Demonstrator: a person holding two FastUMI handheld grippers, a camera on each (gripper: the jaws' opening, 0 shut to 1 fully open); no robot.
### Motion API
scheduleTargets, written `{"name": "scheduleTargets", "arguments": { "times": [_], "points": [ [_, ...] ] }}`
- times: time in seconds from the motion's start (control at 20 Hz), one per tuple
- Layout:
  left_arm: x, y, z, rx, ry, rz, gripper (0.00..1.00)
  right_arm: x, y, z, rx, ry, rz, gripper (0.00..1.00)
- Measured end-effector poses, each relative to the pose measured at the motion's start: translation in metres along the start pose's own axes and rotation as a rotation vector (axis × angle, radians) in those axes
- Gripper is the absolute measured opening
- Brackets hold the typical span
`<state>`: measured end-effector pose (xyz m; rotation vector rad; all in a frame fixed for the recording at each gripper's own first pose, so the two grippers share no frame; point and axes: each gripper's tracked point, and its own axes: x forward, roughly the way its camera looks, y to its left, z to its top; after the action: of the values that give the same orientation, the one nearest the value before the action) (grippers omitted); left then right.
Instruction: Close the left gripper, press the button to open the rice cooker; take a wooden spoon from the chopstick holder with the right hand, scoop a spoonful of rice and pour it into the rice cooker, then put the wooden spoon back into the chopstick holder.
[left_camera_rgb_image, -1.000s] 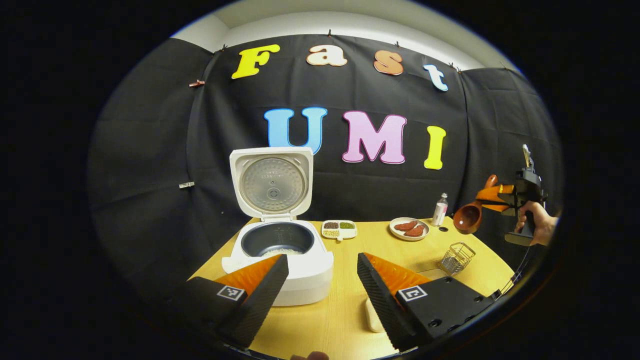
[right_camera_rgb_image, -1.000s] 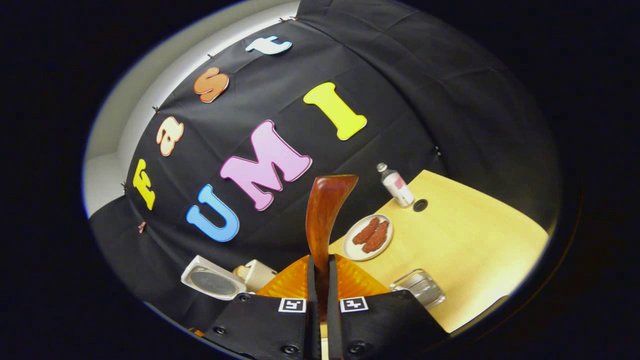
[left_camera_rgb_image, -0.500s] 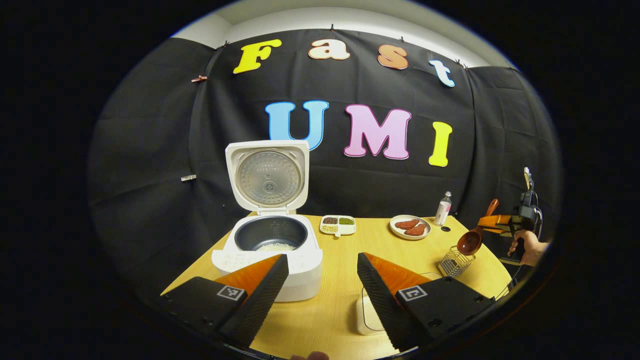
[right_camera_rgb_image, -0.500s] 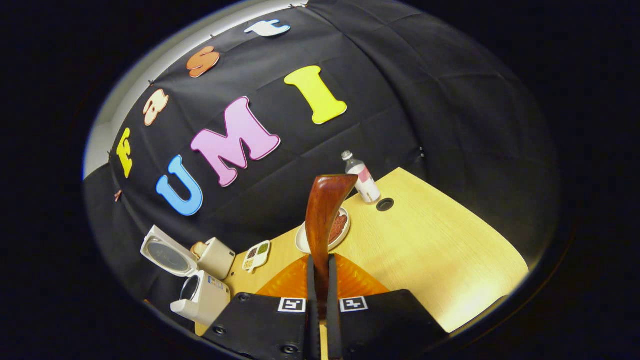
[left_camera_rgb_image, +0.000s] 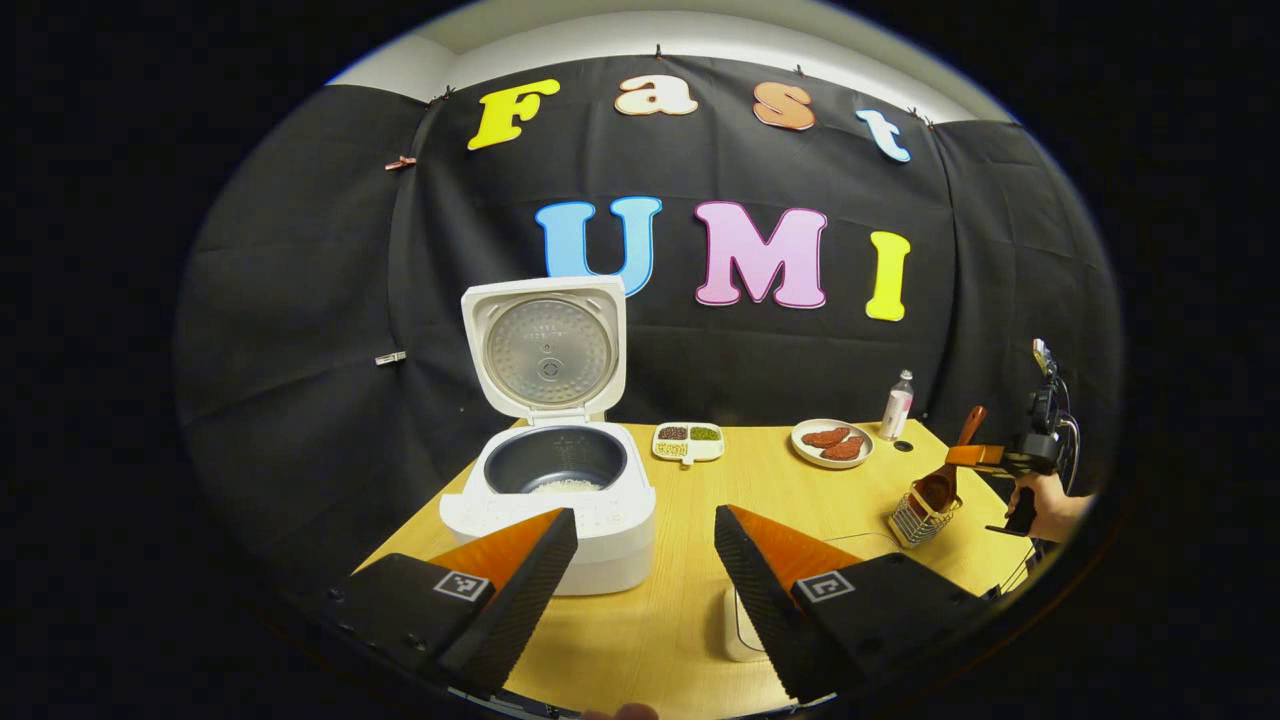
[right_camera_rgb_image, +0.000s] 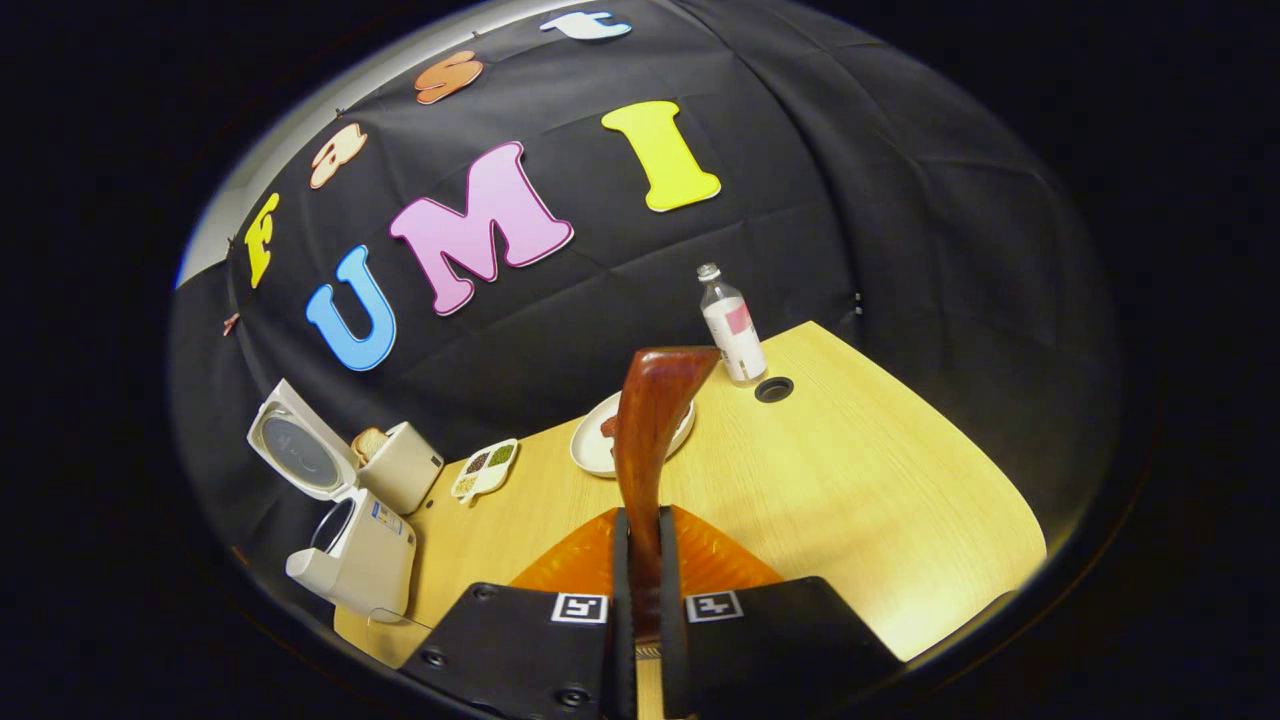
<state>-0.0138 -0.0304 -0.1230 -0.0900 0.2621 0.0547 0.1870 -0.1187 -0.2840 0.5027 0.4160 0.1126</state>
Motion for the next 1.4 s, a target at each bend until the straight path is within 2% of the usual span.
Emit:
{"name": "scheduleTargets", "arguments": {
  "times": [0.05, 0.2, 0.45, 0.5, 0.55, 0.65, 0.75, 0.8, 1.05, 1.2, 1.4],
  "points": [
    [0.000, 0.000, 0.001, -0.002, -0.002, 0.000, 0.95, 0.001, -0.003, -0.001, -0.004, 0.001, -0.018, 0.15],
    [-0.001, 0.003, 0.005, 0.001, -0.010, -0.002, 0.95, -0.002, -0.005, -0.008, -0.009, 0.025, -0.031, 0.16],
    [-0.004, 0.008, 0.008, 0.011, -0.017, -0.010, 0.95, -0.005, -0.008, -0.009, -0.007, 0.041, -0.061, 0.23],
    [-0.005, 0.010, 0.010, 0.012, -0.022, -0.010, 0.95, -0.007, -0.008, -0.005, 0.008, 0.034, -0.066, 0.36],
    [-0.005, 0.011, 0.012, 0.011, -0.027, -0.011, 0.95, -0.012, -0.005, -0.003, 0.022, 0.028, -0.070, 0.41],
    [-0.005, 0.014, 0.017, 0.010, -0.039, -0.014, 0.95, -0.022, -0.005, -0.003, 0.029, 0.031, -0.078, 0.60],
    [-0.004, 0.018, 0.025, 0.002, -0.051, -0.014, 0.95, -0.036, -0.003, -0.001, 0.022, 0.029, -0.086, 0.93],
    [-0.003, 0.019, 0.029, -0.008, -0.057, -0.020, 0.95, -0.040, -0.002, -0.001, 0.014, 0.024, -0.092, 0.98],
    [0.001, 0.024, 0.063, -0.033, -0.120, -0.045, 0.95, -0.080, 0.008, 0.003, 0.012, 0.015, -0.130, 0.98],
    [0.004, 0.031, 0.089, -0.008, -0.169, -0.056, 0.95, -0.106, 0.025, 0.013, 0.045, -0.026, -0.134, 0.98],
    [0.015, 0.044, 0.119, -0.025, -0.207, -0.064, 0.95, -0.141, 0.047, 0.028, 0.074, -0.082, -0.131, 0.98]
  ]
}}
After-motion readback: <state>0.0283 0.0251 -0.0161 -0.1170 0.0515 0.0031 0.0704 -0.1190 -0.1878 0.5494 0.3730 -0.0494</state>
